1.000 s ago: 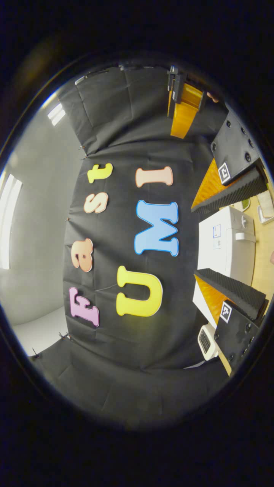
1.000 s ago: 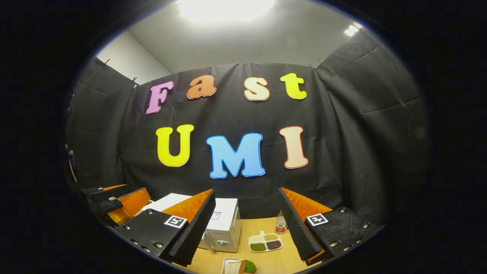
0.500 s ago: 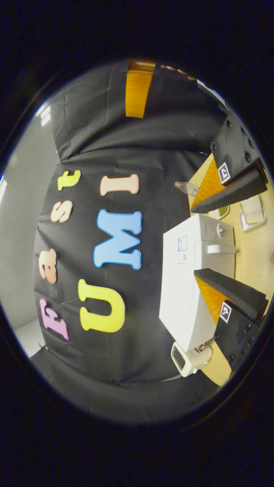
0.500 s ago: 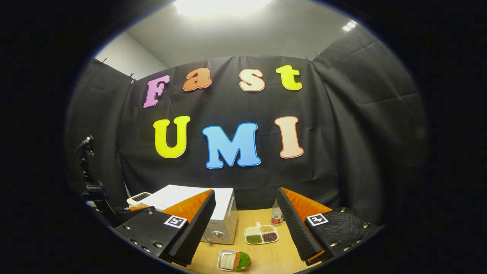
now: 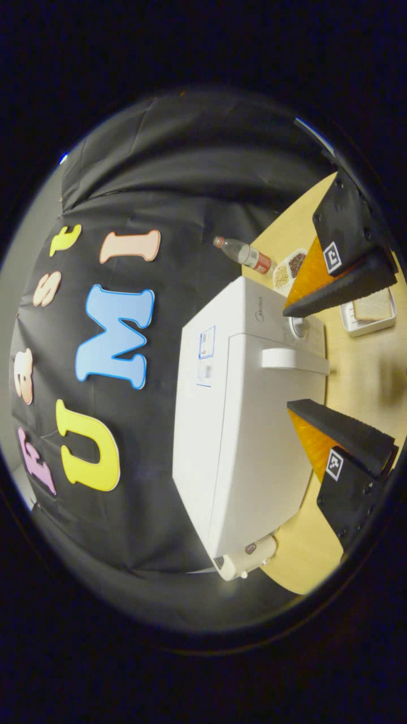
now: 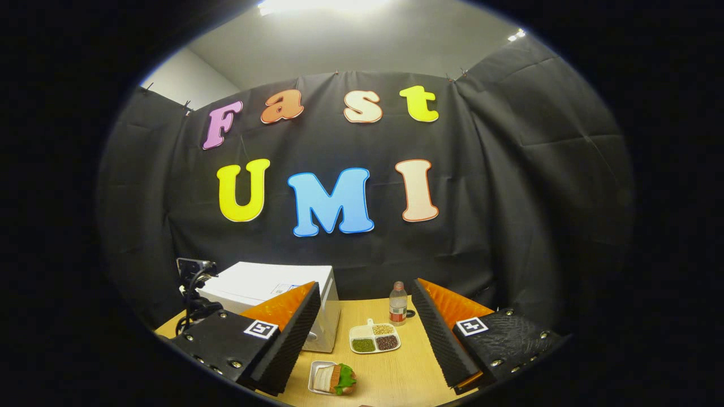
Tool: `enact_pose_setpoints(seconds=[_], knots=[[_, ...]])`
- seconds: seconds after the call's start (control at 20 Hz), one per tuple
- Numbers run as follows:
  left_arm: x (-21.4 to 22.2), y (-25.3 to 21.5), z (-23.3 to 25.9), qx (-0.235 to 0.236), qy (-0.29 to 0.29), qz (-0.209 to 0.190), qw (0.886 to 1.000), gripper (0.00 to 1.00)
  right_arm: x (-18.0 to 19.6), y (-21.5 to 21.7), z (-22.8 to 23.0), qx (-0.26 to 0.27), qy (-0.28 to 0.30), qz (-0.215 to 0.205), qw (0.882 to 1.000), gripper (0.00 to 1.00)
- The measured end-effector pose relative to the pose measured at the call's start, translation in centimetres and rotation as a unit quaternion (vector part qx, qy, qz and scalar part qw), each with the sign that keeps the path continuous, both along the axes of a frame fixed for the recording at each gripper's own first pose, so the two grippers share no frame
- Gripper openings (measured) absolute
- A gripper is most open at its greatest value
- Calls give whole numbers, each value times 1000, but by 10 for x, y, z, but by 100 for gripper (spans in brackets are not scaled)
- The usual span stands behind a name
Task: Open the microwave oven with the left hand, put the food in, and close the microwave oven.
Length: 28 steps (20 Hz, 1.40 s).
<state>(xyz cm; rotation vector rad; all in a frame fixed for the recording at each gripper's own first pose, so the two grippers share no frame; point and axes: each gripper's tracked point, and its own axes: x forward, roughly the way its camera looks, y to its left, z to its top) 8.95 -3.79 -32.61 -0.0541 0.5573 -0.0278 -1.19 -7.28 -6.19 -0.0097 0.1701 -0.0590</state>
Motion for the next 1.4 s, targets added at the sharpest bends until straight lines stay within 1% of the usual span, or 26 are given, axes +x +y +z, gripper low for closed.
enact_pose_setpoints(seconds=[0.05,0.1,0.15,0.2,0.25,0.35,0.5,0.55,0.6,0.65,0.7,0.75,0.85,0.9,0.95,1.0,1.1,1.2,1.25,1.3,1.35,1.4], knots=[[5,0,-7,6,1,-1,1000,95,1,-2,-2,-2,3,-1,1000,98],[9,1,-13,10,3,-2,1000,90,3,-4,-5,-3,6,-1,1000,98],[14,1,-18,13,3,-3,1000,90,4,-6,-6,-3,9,-2,1000,98],[17,1,-21,16,3,-2,1000,88,5,-6,-7,-2,11,-2,1000,98],[20,0,-24,18,4,-3,1000,88,5,-6,-8,-1,13,-2,1000,98],[24,3,-29,34,7,-2,999,89,7,-7,-10,-1,16,-1,1000,98],[28,6,-39,51,12,-6,999,85,7,-6,-13,0,19,0,1000,99],[30,0,-43,41,17,-19,999,66,7,-5,-13,0,19,0,1000,98],[26,-6,-40,36,18,-27,999,55,8,-4,-14,0,19,1,1000,99],[32,-5,-46,47,18,-37,998,36,8,-3,-14,0,19,1,1000,99],[26,-6,-41,59,17,-43,997,36,7,-2,-14,0,20,2,1000,99],[27,-6,-40,63,13,-46,997,28,8,-1,-15,1,21,2,1000,99],[25,-5,-38,56,15,-46,997,18,7,3,-18,4,24,4,1000,98],[28,-7,-43,55,15,-44,997,18,6,4,-19,5,24,6,1000,98],[24,-6,-37,55,15,-41,998,14,6,5,-18,5,24,6,1000,98],[24,-5,-39,56,16,-40,998,7,5,6,-19,4,24,6,1000,98],[24,-6,-38,48,21,-37,998,7,3,7,-18,3,22,6,1000,98],[18,-6,-38,52,27,-40,998,6,2,5,-17,3,21,3,1000,99],[5,-5,-37,55,24,-40,997,9,1,5,-16,4,20,1,1000,99],[-7,-3,-34,60,22,-45,997,6,-1,4,-16,5,18,0,1000,99],[-18,0,-30,56,20,-47,997,7,-1,4,-16,8,18,-2,1000,99],[-31,3,-29,52,23,-50,997,3,-1,7,-19,14,20,0,1000,99]])
